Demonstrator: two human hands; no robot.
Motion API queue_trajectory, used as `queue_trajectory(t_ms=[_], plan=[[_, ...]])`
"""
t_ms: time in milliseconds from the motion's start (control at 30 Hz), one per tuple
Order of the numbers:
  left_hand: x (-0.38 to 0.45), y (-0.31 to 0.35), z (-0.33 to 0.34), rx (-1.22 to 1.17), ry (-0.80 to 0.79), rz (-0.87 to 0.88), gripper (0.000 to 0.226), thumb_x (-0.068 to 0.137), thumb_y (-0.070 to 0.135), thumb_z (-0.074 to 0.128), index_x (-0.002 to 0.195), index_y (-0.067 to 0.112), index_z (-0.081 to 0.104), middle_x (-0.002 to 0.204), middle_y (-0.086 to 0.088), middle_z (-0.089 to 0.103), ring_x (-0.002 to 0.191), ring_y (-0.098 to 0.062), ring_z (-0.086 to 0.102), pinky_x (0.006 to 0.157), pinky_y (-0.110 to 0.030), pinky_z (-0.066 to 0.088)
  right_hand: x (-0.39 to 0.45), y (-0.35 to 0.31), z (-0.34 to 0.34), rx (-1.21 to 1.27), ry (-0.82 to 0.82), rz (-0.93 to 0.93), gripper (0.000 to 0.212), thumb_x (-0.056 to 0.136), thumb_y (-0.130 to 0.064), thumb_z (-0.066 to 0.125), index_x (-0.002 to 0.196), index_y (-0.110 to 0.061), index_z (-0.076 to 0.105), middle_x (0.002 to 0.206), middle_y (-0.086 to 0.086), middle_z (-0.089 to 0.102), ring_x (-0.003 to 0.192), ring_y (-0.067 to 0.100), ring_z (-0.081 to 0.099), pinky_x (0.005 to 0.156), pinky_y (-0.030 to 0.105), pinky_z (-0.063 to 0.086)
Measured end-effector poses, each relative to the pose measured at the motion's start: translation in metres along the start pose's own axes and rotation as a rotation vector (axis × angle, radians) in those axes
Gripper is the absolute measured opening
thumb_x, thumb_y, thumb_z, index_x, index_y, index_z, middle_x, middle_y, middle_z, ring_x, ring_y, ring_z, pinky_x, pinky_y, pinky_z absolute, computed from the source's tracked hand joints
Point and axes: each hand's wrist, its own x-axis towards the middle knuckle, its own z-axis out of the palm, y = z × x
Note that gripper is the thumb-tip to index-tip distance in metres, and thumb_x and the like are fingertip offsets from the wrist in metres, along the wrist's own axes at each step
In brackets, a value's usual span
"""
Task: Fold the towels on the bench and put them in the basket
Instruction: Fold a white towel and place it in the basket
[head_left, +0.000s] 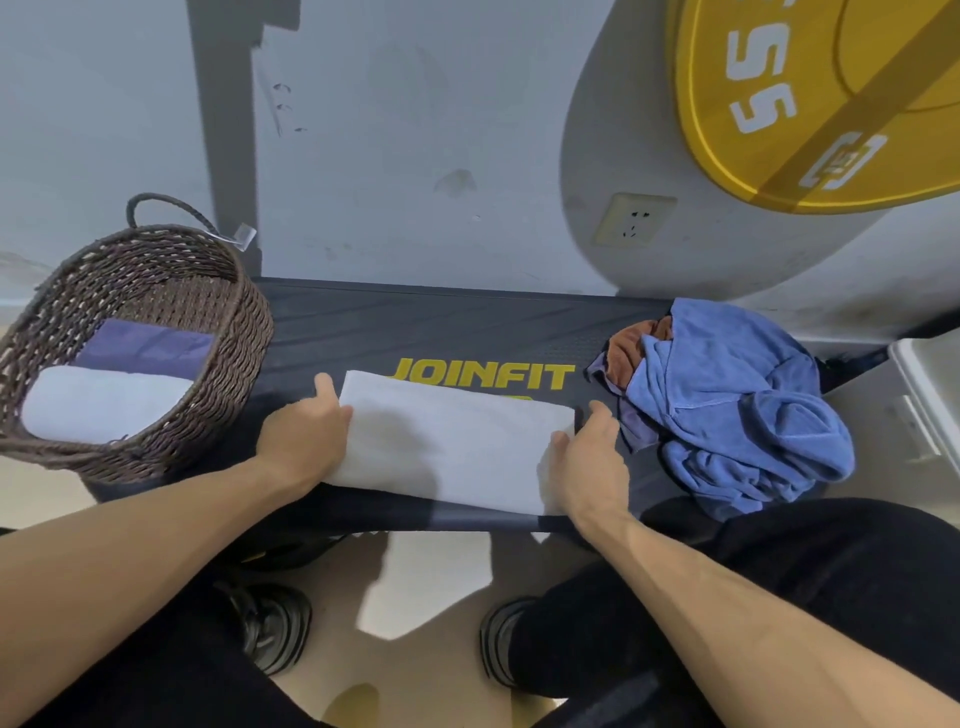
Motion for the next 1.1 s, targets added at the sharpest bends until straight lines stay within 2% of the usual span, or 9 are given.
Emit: queue_trajectory(t_ms=[133,267,400,533,700,800,867,967,1100], plan=[[0.008,0.02,-0.017,0.175,0.159,0.195,0.026,0.081,0.022,0.058,0.102,0.006,0.054,0.096,-0.014,0.055,0.086,-0.034,0.054,0.072,-0.044,0.04,0.008,-0.025,-0.011,-0.046,0.123,-0.403,0.032,0.092,-0.012,0.057,0.124,-0.01,0.055,0.117,0.01,0.052,0.107,0.032,0.053,0.089,0.044,0.045],[-0.016,0.045,-0.001,-0.193,0.005,0.516,0.054,0.086,0.029,0.069,0.131,0.005,0.052,0.136,-0.015,0.052,0.125,-0.035,0.049,0.105,-0.047,0.04,-0.008,-0.039,0.007,-0.018,-0.188,-0.701,0.054,0.087,-0.022,0.065,0.138,-0.014,0.049,0.138,0.006,0.048,0.128,0.028,0.043,0.106,0.042,0.037],[-0.026,0.031,0.015,-0.018,-0.22,0.585,0.071,0.098,0.055,0.033,0.157,0.018,0.019,0.165,-0.004,0.008,0.153,-0.027,0.003,0.123,-0.048,0.006,0.001,-0.018,0.016,-0.255,-0.483,-0.67,0.097,0.086,-0.058,0.064,0.159,-0.027,0.008,0.167,-0.004,-0.001,0.153,0.021,-0.008,0.123,0.043,0.002],[-0.023,0.01,0.024,0.045,-0.27,0.548,0.067,0.096,0.064,0.005,0.155,0.036,-0.012,0.162,0.005,-0.022,0.149,-0.022,-0.023,0.121,-0.048,-0.011,0.019,0.006,0.001,-0.486,-0.541,-0.489,0.108,0.078,-0.081,0.051,0.156,-0.037,-0.01,0.162,-0.004,-0.025,0.148,0.027,-0.027,0.12,0.054,-0.006],[-0.02,0.038,0.019,0.013,-0.297,0.432,0.073,0.092,0.059,0.01,0.158,0.027,0.01,0.166,-0.004,-0.005,0.151,-0.03,-0.011,0.121,-0.048,-0.007,0.022,-0.003,-0.014,-0.373,-0.424,-0.383,0.087,0.085,-0.047,0.07,0.155,-0.032,0.02,0.165,0.006,0.007,0.151,0.035,0.006,0.118,0.052,0.022],[-0.016,0.062,0.01,-0.117,-0.264,0.531,0.065,0.095,0.057,0.028,0.153,0.028,0.03,0.164,-0.001,0.013,0.152,-0.027,0.004,0.122,-0.047,0.001,0.035,-0.009,-0.033,-0.285,-0.271,-0.189,0.056,0.085,-0.028,0.07,0.136,-0.021,0.049,0.135,0.012,0.049,0.122,0.034,0.051,0.095,0.042,0.05],[-0.012,0.069,0.008,-0.179,-0.33,0.665,0.059,0.097,0.049,0.046,0.152,0.034,0.03,0.165,0.006,0.012,0.152,-0.02,0.003,0.122,-0.042,0.001,0.045,-0.012,-0.045,-0.27,-0.4,0.025,0.046,0.081,-0.036,0.075,0.116,-0.01,0.06,0.11,0.012,0.068,0.096,0.03,0.069,0.081,0.04,0.058],[-0.004,0.073,0.008,-0.171,-0.404,0.691,0.065,0.094,0.048,0.055,0.152,0.038,0.028,0.164,0.009,0.011,0.152,-0.017,0.004,0.121,-0.037,0.004,0.045,-0.012,-0.046,-0.142,-0.575,0.298,0.052,0.072,-0.047,0.084,0.092,-0.004,0.062,0.083,0.013,0.072,0.065,0.027,0.074,0.064,0.041,0.063],[0.005,0.082,0.006,-0.117,-0.38,0.689,0.067,0.088,0.051,0.062,0.148,0.039,0.035,0.161,0.006,0.022,0.148,-0.02,0.016,0.119,-0.039,0.017,0.023,-0.007,-0.019,-0.207,-0.383,0.178,0.066,0.066,-0.055,0.081,0.102,-0.006,0.057,0.097,0.006,0.064,0.084,0.024,0.064,0.068,0.037,0.056]])
